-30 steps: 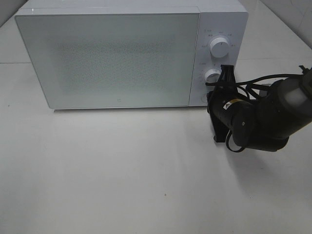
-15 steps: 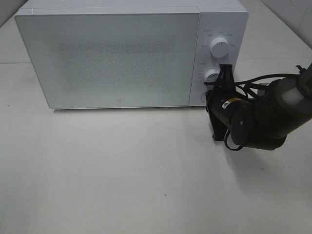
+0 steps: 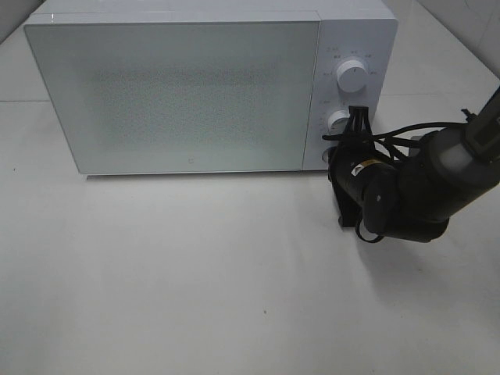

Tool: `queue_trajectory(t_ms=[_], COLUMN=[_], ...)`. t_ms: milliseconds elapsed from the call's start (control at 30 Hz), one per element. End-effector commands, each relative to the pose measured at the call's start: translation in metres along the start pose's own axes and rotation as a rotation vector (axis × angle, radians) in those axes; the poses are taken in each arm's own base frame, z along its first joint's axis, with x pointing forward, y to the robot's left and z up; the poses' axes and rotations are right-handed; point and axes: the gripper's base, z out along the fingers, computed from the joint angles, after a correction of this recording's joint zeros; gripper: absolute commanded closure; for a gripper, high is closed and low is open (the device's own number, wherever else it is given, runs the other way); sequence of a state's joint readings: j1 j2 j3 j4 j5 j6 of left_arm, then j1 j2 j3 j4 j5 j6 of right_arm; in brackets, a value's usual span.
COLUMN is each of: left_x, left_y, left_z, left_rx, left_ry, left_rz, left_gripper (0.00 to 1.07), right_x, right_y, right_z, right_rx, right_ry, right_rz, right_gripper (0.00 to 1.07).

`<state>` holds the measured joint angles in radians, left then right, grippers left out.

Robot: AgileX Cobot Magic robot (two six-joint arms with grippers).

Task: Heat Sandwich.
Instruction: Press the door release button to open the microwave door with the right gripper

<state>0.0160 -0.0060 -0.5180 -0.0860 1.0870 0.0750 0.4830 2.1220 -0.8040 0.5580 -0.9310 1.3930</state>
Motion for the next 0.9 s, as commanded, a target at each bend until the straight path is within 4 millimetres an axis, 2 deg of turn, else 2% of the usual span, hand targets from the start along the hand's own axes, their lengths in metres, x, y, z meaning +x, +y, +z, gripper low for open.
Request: queue_trajectory(t_ms=[33, 467, 900], left_x=[0.0, 0.0, 0.0], left_y=[-0.001, -0.001, -0.001], left_z=[-0.002, -0.002, -0.002], left_rx=[0.005, 0.005, 0.005], left_ry=[-0.03, -0.03, -0.03], left_rz=[-0.006, -0.006, -0.006], left_gripper=[0.07, 0.07, 0.07], right_x=[-0.002, 0.006, 0.007], right_y=[0.021, 0.054, 0.053], right_z=[0.004, 0.018, 0.019], right_rx=[-0.15, -0.318, -0.301], right_ry=[-0.045, -0.078, -0.072], right_rz=[-0.004, -0.006, -0.018], right_gripper=[1.07, 1.07, 1.07])
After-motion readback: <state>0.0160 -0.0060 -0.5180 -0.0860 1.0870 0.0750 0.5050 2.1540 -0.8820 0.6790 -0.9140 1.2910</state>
